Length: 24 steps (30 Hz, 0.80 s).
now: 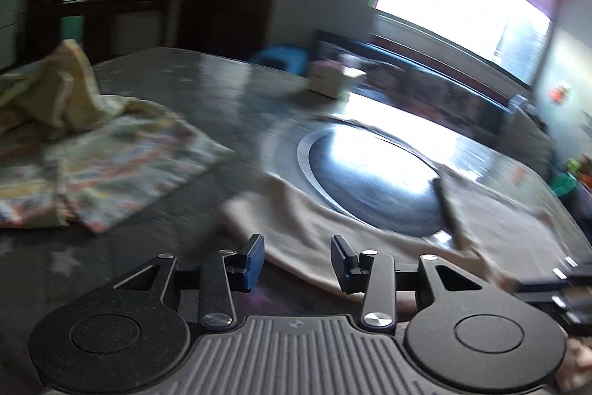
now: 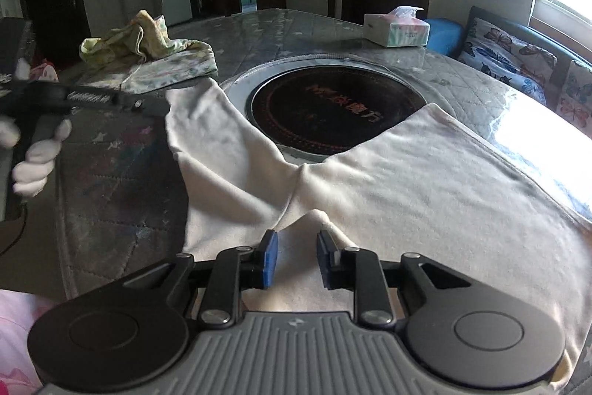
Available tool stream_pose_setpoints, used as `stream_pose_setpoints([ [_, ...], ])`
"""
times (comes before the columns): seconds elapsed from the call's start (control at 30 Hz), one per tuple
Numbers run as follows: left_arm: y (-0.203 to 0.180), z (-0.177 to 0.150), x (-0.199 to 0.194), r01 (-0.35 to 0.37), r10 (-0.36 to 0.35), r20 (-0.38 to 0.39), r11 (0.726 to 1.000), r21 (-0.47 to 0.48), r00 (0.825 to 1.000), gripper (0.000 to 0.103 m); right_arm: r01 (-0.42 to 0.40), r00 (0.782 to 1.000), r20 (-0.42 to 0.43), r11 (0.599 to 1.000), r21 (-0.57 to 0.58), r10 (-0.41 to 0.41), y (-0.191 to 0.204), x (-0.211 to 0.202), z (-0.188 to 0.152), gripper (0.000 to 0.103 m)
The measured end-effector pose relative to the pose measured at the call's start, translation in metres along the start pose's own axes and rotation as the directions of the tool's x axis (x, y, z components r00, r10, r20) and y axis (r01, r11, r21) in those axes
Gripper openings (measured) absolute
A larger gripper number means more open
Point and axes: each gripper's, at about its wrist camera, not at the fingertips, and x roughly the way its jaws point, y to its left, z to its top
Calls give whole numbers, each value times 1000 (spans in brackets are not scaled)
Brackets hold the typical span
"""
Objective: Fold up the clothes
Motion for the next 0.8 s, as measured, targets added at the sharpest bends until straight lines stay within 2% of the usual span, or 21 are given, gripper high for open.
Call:
stream_pose_setpoints([
  [0.1,9,7,9,-71,71,13,997,-31,997,48,-2,1000,18,1000,-4,2,2,-8,1,24],
  [0.2,14,10,19,-94,94,-1,994,-51,996,48,-1,999,38,1000,-4,1,3,-18,2,25],
  [0.33,16,11,30,-90,89,-20,992,-86,996,45,4,997,74,1000,10,-5,3,-34,0,30],
  [0.47,17,11,36,-106,104,-22,987,-124,994,32,19,995,100,999,32,-22,2,-50,-6,31],
  [0.53,18,10,35,-115,114,-21,983,-141,993,14,30,994,106,998,49,-35,0,-55,-10,31],
  [0.57,20,11,35,-120,118,-22,981,-151,993,11,33,993,108,998,60,-40,-1,-58,-13,31],
  [0.7,16,14,28,-97,98,-2,981,-169,995,5,53,990,121,994,99,-65,-6,-69,-23,31],
  [0.8,0,24,14,-32,38,40,990,-141,998,5,73,987,133,988,135,-91,-12,-79,-33,31],
])
